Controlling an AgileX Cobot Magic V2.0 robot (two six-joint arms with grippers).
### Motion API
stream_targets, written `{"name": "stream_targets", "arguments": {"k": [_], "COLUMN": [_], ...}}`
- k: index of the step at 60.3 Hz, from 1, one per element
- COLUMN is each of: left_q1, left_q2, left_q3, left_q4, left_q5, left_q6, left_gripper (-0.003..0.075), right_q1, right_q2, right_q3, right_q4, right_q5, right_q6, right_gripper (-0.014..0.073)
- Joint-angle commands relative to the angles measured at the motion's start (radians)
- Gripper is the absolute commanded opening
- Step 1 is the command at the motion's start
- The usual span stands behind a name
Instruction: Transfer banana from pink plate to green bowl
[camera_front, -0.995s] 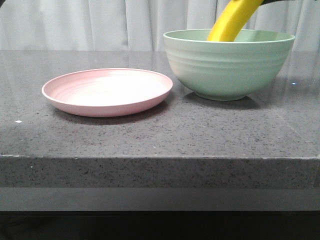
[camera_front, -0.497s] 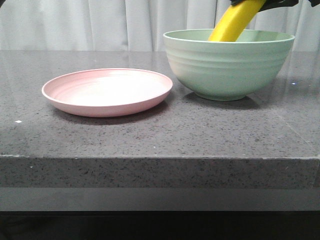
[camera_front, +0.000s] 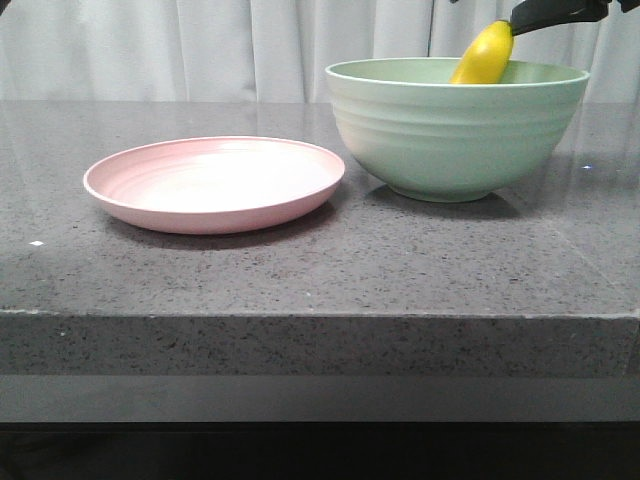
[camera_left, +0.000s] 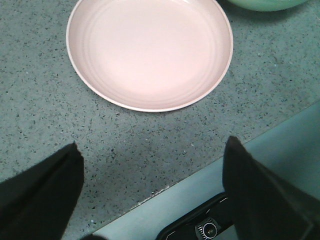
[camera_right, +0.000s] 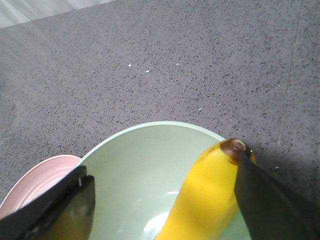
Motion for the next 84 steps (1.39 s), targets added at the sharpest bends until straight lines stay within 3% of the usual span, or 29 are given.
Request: {"name": "stream_targets", "arguments": {"k": [1, 26, 34, 39, 49, 56, 62, 70, 84], "left_q1": [0.004, 0.004, 0.004, 0.004, 0.004, 0.004, 0.004, 0.004, 0.01], "left_q2": [-0.012, -0.012, -0.012, -0.012, -0.012, -0.012, -0.012, -0.016, -0.091], "left_q3": [-0.031, -0.031, -0.031, -0.031, -0.031, -0.031, -0.031, -0.029, 0.013], "left_q4": [-0.013, -0.013, -0.013, -0.013, -0.013, -0.013, -0.013, -0.013, 0.034], "left_q5": [-0.06, -0.061, -0.061, -0.061, -0.068, -0.081, -0.088, -0.147, -0.337], "left_q6": [-0.01, -0.01, -0.01, -0.01, -0.01, -0.01, -0.01, -0.01, -0.066], "left_gripper": [0.0554, 0.0551, 0.0478, 0.0389, 0.0144, -0.0017, -0.002, -0.002, -0.002], "right_q1": [-0.006, -0.008, -0.008, -0.008, -0.008, -0.008, -0.008, -0.008, -0.008], "right_q2": [-0.05, -0.086, -0.086, -0.086, -0.086, -0.086, -0.086, -0.097, -0.235], "right_q3": [-0.042, -0.07, -0.07, -0.07, -0.07, -0.07, -0.07, -0.07, -0.062], "right_q4": [0.041, 0.04, 0.04, 0.04, 0.04, 0.04, 0.04, 0.017, -0.24], "right_q5": [-0.01, 0.047, 0.055, 0.062, 0.065, 0.065, 0.068, 0.078, 0.075], "right_q6": [-0.018, -0.018, -0.018, -0.018, -0.018, -0.018, -0.018, -0.03, -0.047], "right_gripper": [0.0594, 0.059, 0.0577, 0.0491, 0.0154, 0.0003, -0.0071, -0.0067, -0.0059]}}
